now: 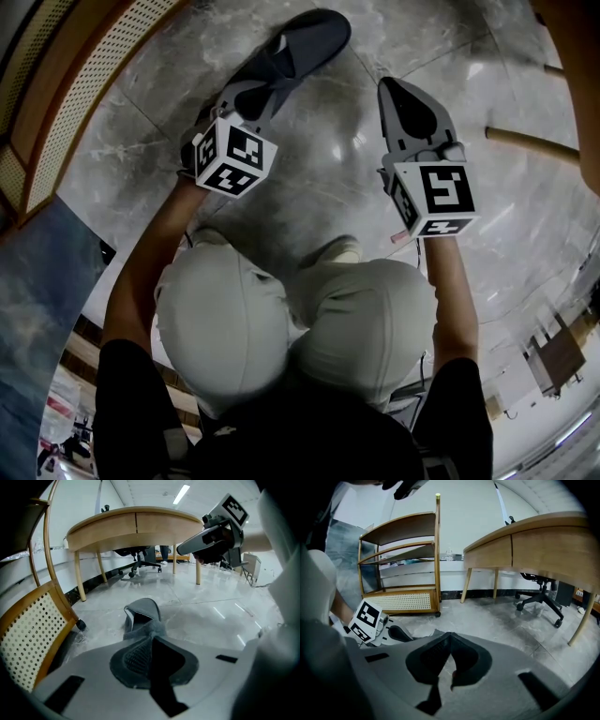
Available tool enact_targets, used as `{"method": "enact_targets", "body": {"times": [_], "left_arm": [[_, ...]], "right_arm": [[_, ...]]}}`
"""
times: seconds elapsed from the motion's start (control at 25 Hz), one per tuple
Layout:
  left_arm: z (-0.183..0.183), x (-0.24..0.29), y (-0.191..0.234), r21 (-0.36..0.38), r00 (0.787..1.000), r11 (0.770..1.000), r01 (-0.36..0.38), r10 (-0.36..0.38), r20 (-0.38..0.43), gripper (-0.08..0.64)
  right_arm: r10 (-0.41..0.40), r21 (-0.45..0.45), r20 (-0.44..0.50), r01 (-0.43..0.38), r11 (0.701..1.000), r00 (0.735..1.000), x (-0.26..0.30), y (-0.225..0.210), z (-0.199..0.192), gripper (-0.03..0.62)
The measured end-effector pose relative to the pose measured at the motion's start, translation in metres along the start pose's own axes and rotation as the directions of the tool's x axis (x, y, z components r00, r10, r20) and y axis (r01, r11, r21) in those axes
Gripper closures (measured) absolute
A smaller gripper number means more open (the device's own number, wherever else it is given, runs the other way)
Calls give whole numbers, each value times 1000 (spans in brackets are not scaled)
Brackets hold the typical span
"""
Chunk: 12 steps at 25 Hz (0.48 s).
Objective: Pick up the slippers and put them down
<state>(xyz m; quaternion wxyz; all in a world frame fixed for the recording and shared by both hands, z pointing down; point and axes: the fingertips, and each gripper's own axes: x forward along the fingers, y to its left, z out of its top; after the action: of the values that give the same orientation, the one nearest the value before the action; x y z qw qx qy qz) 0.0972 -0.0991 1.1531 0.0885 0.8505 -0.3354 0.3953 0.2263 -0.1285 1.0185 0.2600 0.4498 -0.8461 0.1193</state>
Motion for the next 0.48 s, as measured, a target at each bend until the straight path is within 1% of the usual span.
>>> {"method": "enact_targets", "body": {"times": [0.4, 0.48], "left_arm": [[-4, 6, -5, 3, 1000, 1000, -7, 7, -15, 546], [-5, 7, -6, -3, 1000, 1000, -3, 3, -14, 518]], "right_arm": [[1, 3, -5, -1, 1000, 1000, 0, -1, -6, 592], [1, 3, -9, -1, 1000, 1000, 0, -1, -9, 592]]}}
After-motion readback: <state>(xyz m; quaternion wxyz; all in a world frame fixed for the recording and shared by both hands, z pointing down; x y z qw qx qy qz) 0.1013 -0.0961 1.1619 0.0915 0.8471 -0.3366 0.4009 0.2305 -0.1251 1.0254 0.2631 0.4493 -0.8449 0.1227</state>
